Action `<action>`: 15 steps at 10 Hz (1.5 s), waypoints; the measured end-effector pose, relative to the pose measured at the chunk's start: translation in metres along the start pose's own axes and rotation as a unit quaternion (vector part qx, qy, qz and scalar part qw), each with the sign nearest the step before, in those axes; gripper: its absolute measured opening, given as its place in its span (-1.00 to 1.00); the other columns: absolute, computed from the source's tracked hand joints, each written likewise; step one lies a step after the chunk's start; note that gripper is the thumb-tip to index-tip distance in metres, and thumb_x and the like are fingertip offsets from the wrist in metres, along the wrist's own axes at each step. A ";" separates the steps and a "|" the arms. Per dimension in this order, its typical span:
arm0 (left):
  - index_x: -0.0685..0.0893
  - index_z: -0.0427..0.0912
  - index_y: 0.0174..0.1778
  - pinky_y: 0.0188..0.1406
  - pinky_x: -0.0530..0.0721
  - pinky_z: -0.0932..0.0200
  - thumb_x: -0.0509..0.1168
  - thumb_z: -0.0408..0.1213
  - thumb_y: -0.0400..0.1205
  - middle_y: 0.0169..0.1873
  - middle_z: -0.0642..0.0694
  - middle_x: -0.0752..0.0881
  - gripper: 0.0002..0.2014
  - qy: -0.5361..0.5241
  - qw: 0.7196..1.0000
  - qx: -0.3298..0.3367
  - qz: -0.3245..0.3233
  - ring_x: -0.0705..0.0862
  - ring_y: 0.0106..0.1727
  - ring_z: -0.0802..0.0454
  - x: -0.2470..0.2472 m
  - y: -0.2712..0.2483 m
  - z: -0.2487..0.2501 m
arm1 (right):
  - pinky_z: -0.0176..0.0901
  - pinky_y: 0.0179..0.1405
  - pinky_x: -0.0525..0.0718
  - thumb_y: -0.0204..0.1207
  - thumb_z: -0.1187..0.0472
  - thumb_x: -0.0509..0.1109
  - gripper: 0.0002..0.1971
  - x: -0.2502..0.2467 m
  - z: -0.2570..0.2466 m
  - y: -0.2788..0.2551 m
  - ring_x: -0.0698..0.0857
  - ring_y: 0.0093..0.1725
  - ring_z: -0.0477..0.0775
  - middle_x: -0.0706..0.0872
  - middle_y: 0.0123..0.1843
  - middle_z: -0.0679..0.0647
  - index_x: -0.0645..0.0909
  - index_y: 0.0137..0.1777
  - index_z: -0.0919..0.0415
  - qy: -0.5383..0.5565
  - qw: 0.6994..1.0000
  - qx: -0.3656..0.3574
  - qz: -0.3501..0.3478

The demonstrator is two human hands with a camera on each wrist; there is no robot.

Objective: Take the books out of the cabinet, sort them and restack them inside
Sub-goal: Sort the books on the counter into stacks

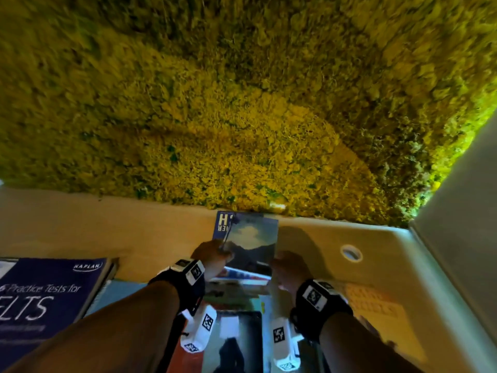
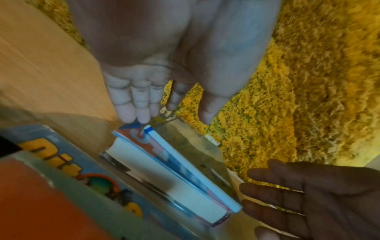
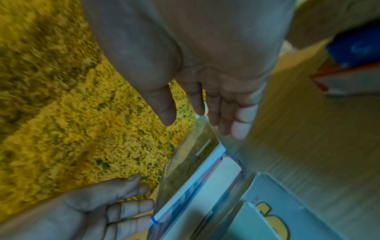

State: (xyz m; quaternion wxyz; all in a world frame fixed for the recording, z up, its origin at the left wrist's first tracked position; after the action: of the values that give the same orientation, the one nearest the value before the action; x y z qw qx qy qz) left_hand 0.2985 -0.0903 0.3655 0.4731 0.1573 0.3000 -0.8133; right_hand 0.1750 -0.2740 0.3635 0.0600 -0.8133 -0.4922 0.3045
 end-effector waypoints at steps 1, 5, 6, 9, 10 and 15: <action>0.56 -0.32 0.48 0.18 0.79 -0.18 0.36 -0.26 0.71 0.36 -0.40 0.67 -0.57 -0.066 0.998 -0.010 -0.014 0.73 0.29 -0.35 0.003 0.028 -0.026 | -0.05 0.18 0.69 0.66 0.13 0.37 -0.74 0.013 0.001 0.022 0.66 0.05 0.14 0.72 0.16 0.17 0.65 0.28 0.19 -0.047 0.999 0.007 0.015; 0.61 -0.15 -0.15 -0.57 0.35 0.27 0.39 -0.43 0.64 -0.63 0.07 0.50 -0.88 -0.186 0.978 0.000 -0.093 0.42 -0.59 0.11 -0.010 -0.007 -0.013 | 0.01 -0.10 0.60 0.54 0.30 0.41 -0.86 -0.002 -0.008 0.006 0.68 -0.10 0.22 0.73 -0.15 0.15 0.66 -0.23 0.09 -0.074 0.994 -0.048 0.058; 0.58 -0.17 -0.19 -0.66 0.43 0.33 0.33 -0.58 0.65 -0.54 -0.09 0.57 -0.78 -0.266 0.961 0.017 -0.070 0.52 -0.64 0.06 -0.021 -0.031 -0.009 | 0.07 -0.20 0.59 0.28 0.14 0.39 -0.94 -0.014 -0.016 -0.013 0.65 -0.28 0.22 0.65 -0.34 0.05 0.65 -0.25 0.06 0.043 0.995 -0.066 0.066; 0.85 -0.33 -0.04 -0.11 0.78 0.12 0.31 -0.72 0.36 -0.06 -0.31 0.81 -0.63 -0.472 0.875 0.101 0.025 0.78 -0.11 -0.17 -0.050 -0.126 -0.028 | 0.07 -0.07 0.57 0.60 0.28 0.38 -0.80 0.003 -0.030 -0.096 0.73 -0.17 0.21 0.81 -0.13 0.23 0.78 0.15 0.20 0.359 0.923 -0.092 -0.105; 0.68 -0.23 0.34 -0.12 0.70 0.18 0.45 -0.54 0.34 0.02 -0.18 0.74 -0.42 -0.505 0.854 0.095 0.081 0.76 -0.08 -0.05 -0.052 -0.157 -0.046 | -0.07 -0.16 0.61 0.58 0.53 0.26 -0.66 0.021 -0.021 -0.109 0.69 -0.17 0.18 0.77 -0.12 0.24 0.71 0.21 0.22 0.353 0.921 -0.112 -0.118; 0.68 -0.18 0.31 -0.41 0.68 0.24 0.26 -0.63 0.62 -0.18 -0.09 0.85 -0.60 -0.358 0.929 0.072 0.065 0.77 -0.27 -0.01 -0.123 -0.203 -0.097 | -0.31 -0.52 0.45 0.51 0.65 0.20 -0.50 0.110 -0.068 -0.151 0.54 -0.54 -0.09 0.60 -0.40 -0.01 0.57 0.24 0.08 0.316 0.936 -0.119 -0.094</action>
State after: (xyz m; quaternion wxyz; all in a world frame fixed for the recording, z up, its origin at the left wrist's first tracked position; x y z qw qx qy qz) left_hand 0.1824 0.1303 0.4263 0.5885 -0.0919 0.0405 -0.8022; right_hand 0.1340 -0.0912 0.4304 0.1434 -0.8190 -0.5544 -0.0363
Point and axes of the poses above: each hand's wrist, its own y-axis towards the middle knuckle, its own x-axis out of the palm, z = x × y, the point moved 8 cm from there along y, towards the middle knuckle
